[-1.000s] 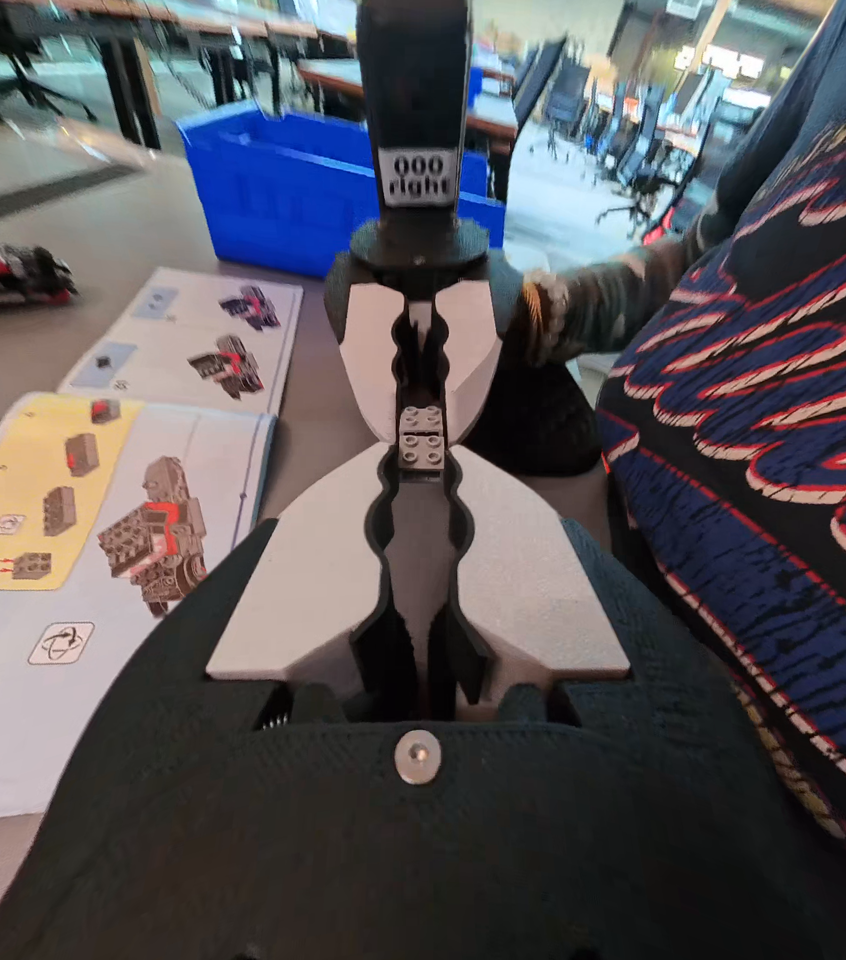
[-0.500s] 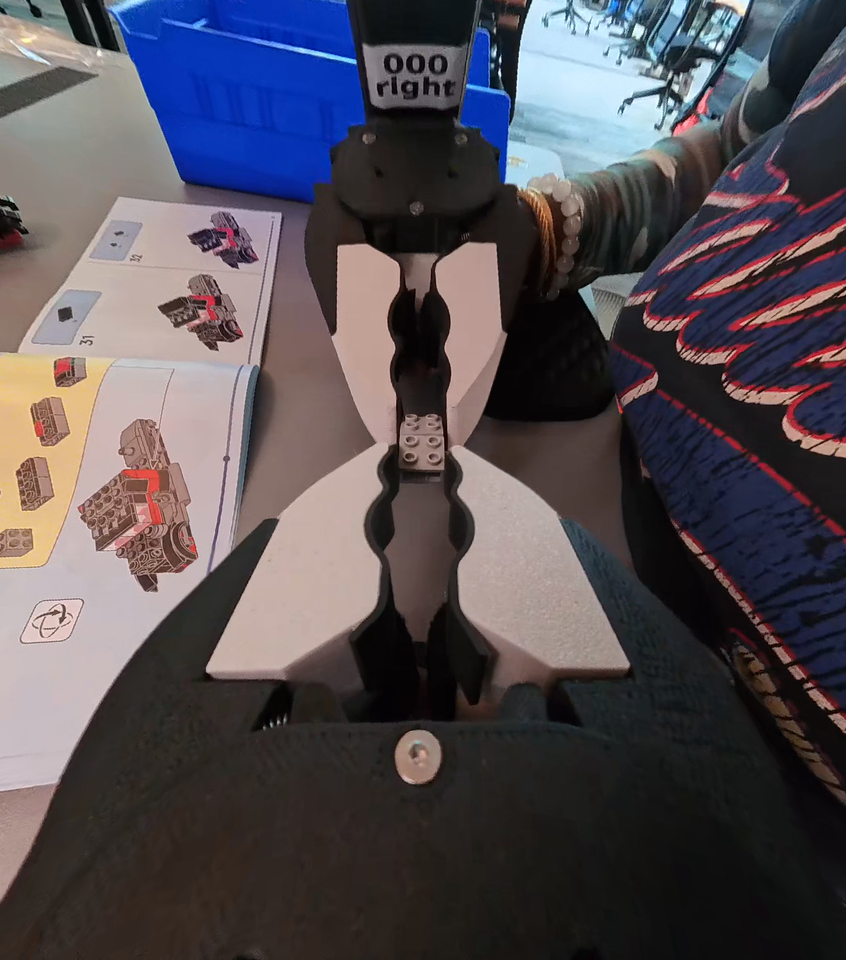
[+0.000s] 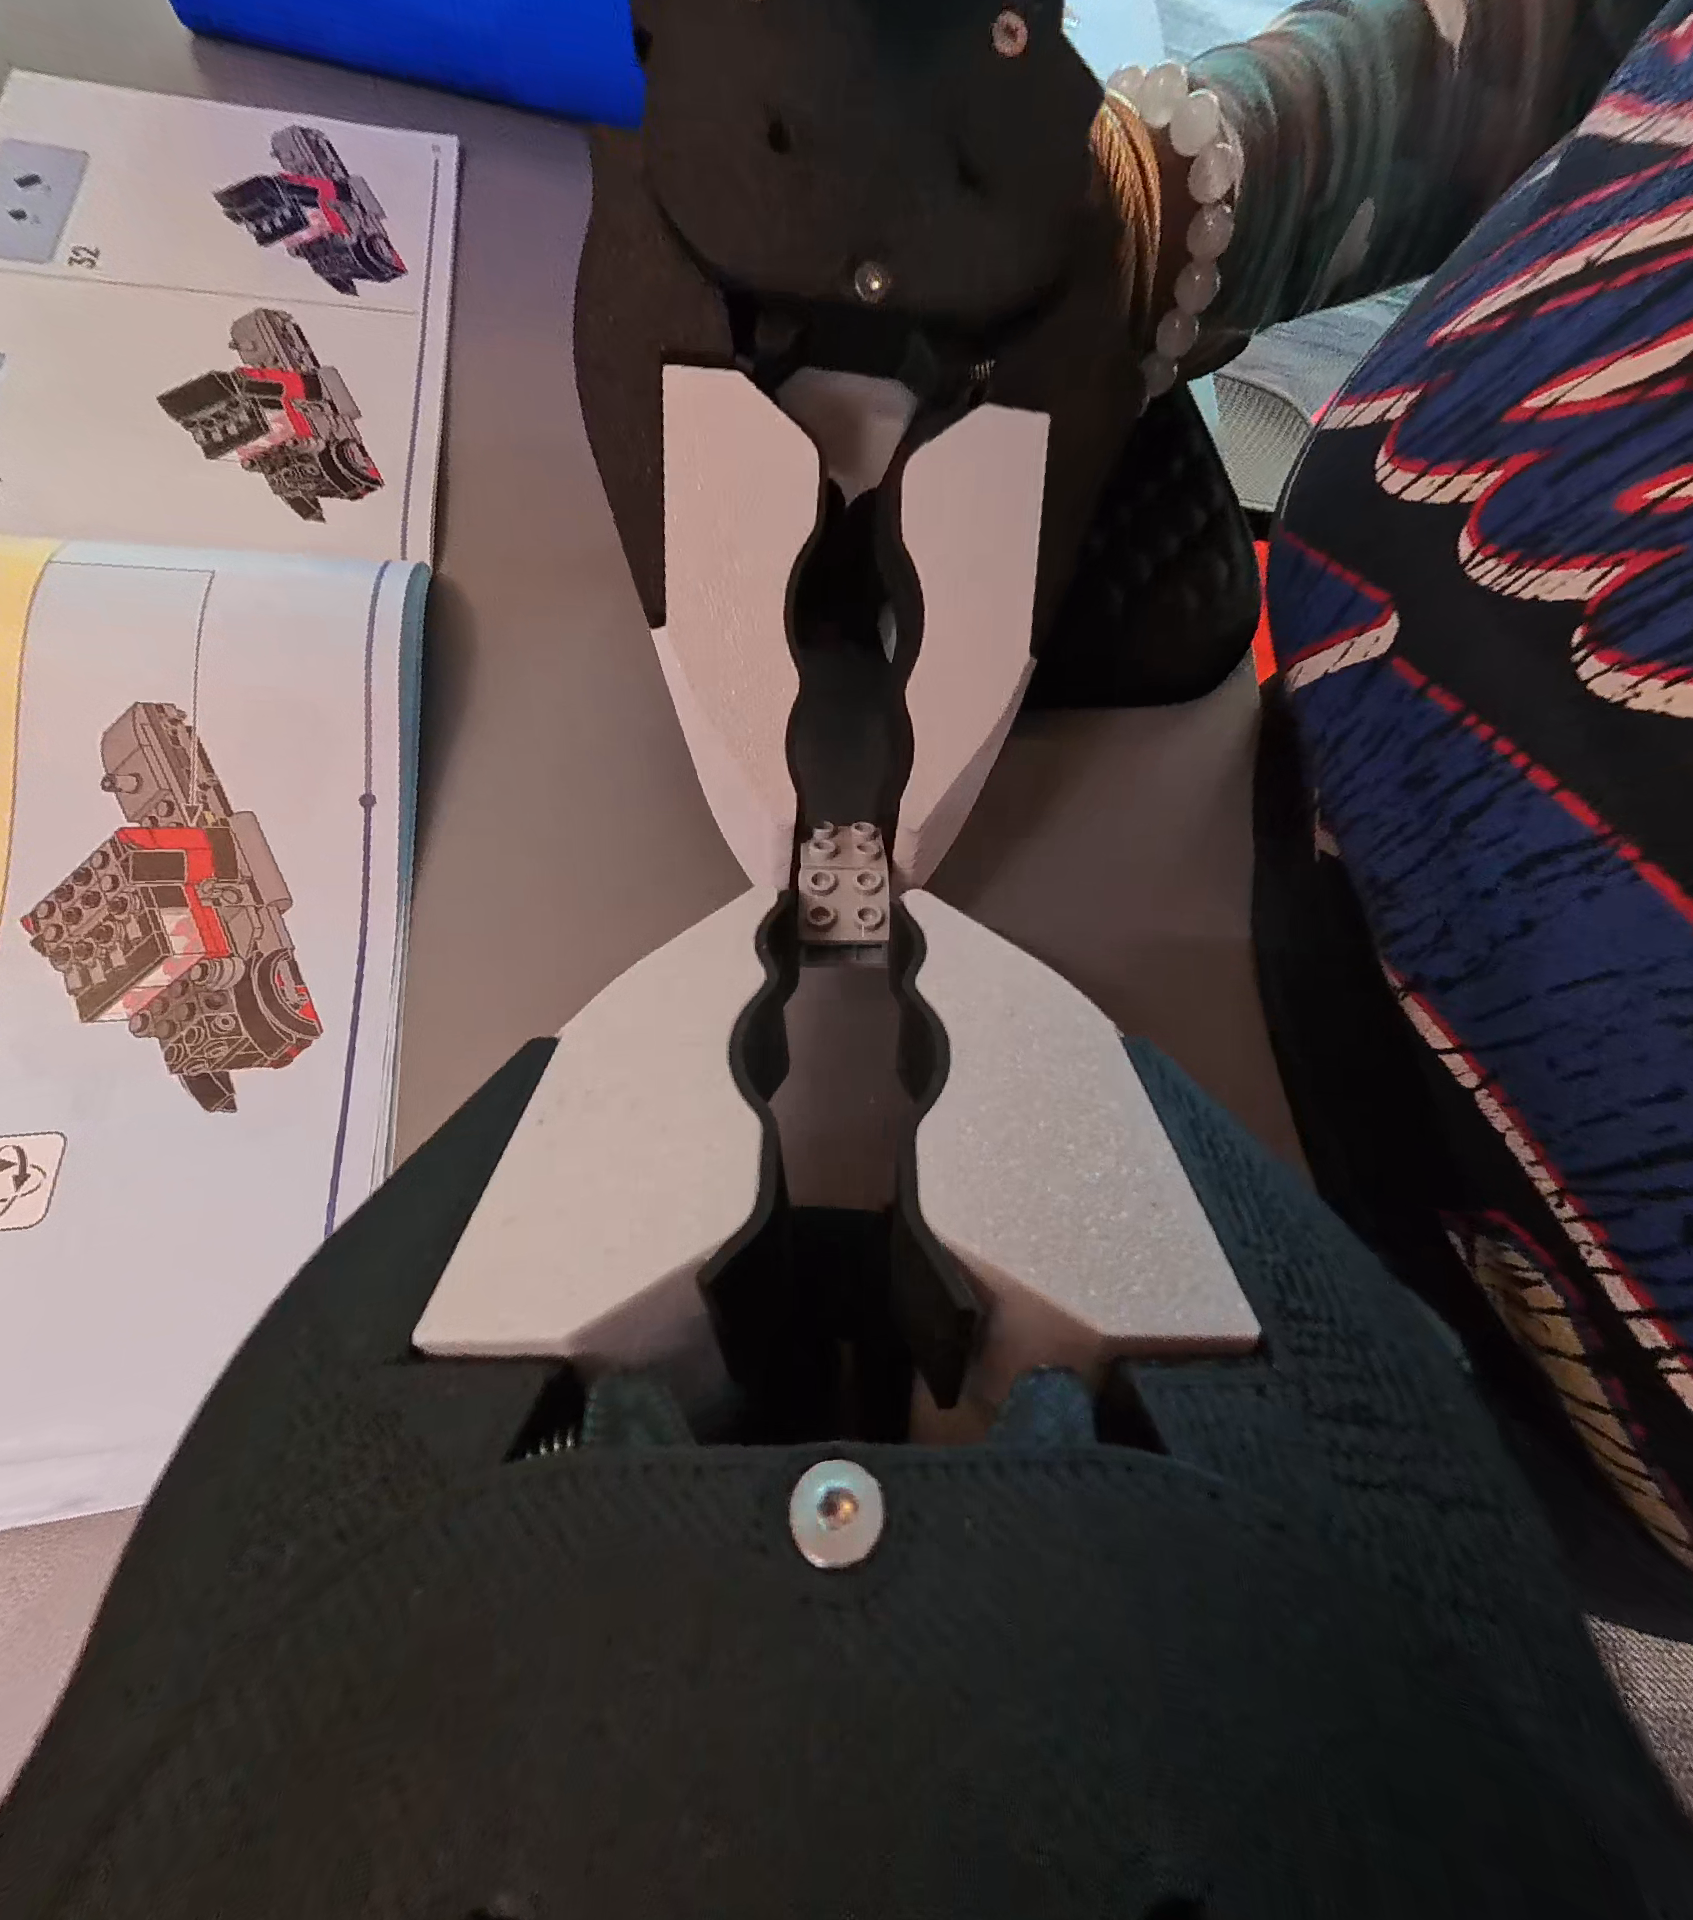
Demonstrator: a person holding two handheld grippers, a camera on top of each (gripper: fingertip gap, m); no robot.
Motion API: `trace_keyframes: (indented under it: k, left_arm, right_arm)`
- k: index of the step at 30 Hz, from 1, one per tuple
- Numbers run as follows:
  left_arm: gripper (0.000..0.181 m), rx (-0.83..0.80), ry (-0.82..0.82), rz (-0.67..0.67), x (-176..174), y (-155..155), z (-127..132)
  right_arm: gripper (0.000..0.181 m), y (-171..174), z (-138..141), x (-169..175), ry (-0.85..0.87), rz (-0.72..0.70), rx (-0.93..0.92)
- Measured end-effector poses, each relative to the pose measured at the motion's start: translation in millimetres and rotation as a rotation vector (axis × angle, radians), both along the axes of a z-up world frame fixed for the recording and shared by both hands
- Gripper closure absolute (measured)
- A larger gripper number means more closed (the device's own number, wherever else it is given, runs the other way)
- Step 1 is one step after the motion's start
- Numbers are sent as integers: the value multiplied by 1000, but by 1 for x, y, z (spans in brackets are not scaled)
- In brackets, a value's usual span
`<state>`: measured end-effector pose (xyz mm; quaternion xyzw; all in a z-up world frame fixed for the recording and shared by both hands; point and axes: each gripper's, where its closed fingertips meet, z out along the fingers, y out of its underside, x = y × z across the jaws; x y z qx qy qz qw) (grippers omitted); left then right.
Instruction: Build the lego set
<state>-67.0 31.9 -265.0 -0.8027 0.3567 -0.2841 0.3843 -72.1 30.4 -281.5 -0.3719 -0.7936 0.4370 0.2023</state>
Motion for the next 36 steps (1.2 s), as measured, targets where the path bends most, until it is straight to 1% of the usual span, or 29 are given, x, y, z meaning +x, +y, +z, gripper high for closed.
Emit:
trace_keyframes:
  k: [3, 8, 13, 17, 20, 24, 26, 28, 31, 34, 36]
  left_arm:
    - [165, -4, 25, -5, 0, -1, -4]
    - [165, -35, 102, -42, 3, -6, -17]
    - [164, 8, 71, -21, 1, -3, -11]
    - [164, 76, 8, 40, -3, 3, 3]
    - [164, 81, 56, 32, -3, 2, -2]
    - [164, 94, 80, 7, -1, 0, -3]
    - [165, 90, 140, -32, 2, -5, -10]
    - [164, 92, 182, -48, 3, -6, -15]
    - [165, 102, 132, -14, 0, -2, -8]
    - [164, 136, 111, 14, -1, 0, -3]
    - [165, 168, 73, 38, -2, 2, 4]
  right_arm:
    - [164, 0, -4, 1, -7, 4, 31]
    - [165, -4, -16, 4, -48, 37, 115]
    - [164, -2, -9, 2, -28, 18, 66]
    - [164, 3, 5, -4, 12, -31, -43]
    - [165, 2, -1, -2, 1, -18, 19]
    - [164, 0, -2, 1, -3, 14, 15]
    - [164, -4, -10, 5, -26, 55, 72]
    - [164, -4, -13, 6, -40, 62, 89]
    - [165, -1, -4, 2, -30, 29, 13]
    - [165, 0, -1, -1, -18, 10, -5]
    - [165, 1, 6, -3, 10, -6, -50]
